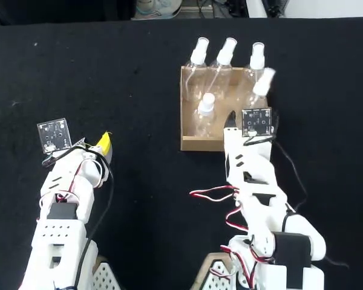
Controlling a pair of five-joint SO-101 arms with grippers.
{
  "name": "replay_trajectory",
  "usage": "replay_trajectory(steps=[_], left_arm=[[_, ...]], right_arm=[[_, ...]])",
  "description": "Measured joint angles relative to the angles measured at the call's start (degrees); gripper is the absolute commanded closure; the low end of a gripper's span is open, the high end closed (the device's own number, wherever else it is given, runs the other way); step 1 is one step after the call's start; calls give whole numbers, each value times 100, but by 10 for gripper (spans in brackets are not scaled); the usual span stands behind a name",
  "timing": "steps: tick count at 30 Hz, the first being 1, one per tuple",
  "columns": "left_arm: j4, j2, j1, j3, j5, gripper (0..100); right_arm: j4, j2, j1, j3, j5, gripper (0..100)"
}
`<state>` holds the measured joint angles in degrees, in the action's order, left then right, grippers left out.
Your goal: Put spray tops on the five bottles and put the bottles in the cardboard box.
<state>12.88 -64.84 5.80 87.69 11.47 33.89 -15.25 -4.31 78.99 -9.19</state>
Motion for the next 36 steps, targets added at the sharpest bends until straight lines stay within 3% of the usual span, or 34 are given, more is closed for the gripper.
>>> replay_trajectory(steps=[13, 19, 23, 28, 36], left_arm=[[0, 0, 0, 0, 0, 809], [0, 0, 0, 0, 0, 809], [0, 0, 0, 0, 0, 809], [0, 0, 0, 0, 0, 809], [0, 0, 0, 0, 0, 809]], right_arm=[[0, 0, -18, 0, 0, 652], [0, -9, -343, 0, 0, 652], [-167, -316, -396, 0, 378, 652], [-2004, -1380, -396, -334, 1319, 652], [-6954, -2163, -396, -3024, 2664, 652]])
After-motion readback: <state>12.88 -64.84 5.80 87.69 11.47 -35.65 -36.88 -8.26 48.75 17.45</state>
